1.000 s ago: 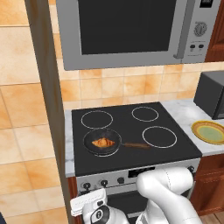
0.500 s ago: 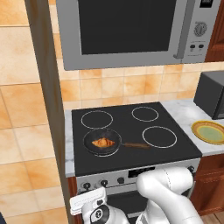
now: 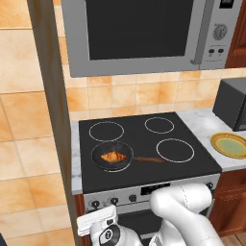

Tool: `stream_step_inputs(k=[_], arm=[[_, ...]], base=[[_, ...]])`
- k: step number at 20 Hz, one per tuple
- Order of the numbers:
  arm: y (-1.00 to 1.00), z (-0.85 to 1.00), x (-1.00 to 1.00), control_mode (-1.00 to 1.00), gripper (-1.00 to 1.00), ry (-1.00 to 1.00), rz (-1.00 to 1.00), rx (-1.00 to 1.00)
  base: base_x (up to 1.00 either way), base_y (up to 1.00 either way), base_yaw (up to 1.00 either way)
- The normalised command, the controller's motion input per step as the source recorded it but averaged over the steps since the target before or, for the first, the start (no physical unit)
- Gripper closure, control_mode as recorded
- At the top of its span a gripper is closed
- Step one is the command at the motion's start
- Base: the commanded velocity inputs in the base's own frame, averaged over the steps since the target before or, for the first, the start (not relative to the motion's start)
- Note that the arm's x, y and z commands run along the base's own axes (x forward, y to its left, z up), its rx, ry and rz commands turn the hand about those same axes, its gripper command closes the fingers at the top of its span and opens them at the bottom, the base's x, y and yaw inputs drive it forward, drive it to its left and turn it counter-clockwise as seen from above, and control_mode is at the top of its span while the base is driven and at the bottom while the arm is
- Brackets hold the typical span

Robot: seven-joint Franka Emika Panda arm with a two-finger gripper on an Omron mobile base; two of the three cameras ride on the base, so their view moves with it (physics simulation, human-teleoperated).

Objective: Pick the croissant and place it on the pan. Then turn on the stove to warm the croissant.

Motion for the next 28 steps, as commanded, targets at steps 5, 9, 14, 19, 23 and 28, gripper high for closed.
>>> stream_step_inputs(k=[5,9,14,19,23,28], arm=[[-0.16,0.05,0.00,-1.00,-1.00,0.00,0.00,0.00],[-0.08,0.05,0.00,-1.00,-1.00,0.00,0.00,0.00],[0.00,0.01,0.00,-1.00,-1.00,0.00,0.00,0.00],[0.09,0.00,0.03,-1.00,1.00,0.00,0.00,0.00],[0.03,0.00,0.02,-1.00,1.00,0.00,0.00,0.00],[0.00,0.00,0.00,-1.00,1.00,0.01,0.00,0.00]], base=[[0.00,0.00,0.00],[0.00,0.00,0.00],[0.00,0.00,0.00],[0.00,0.00,0.00],[0.00,0.00,0.00],[0.00,0.00,0.00]])
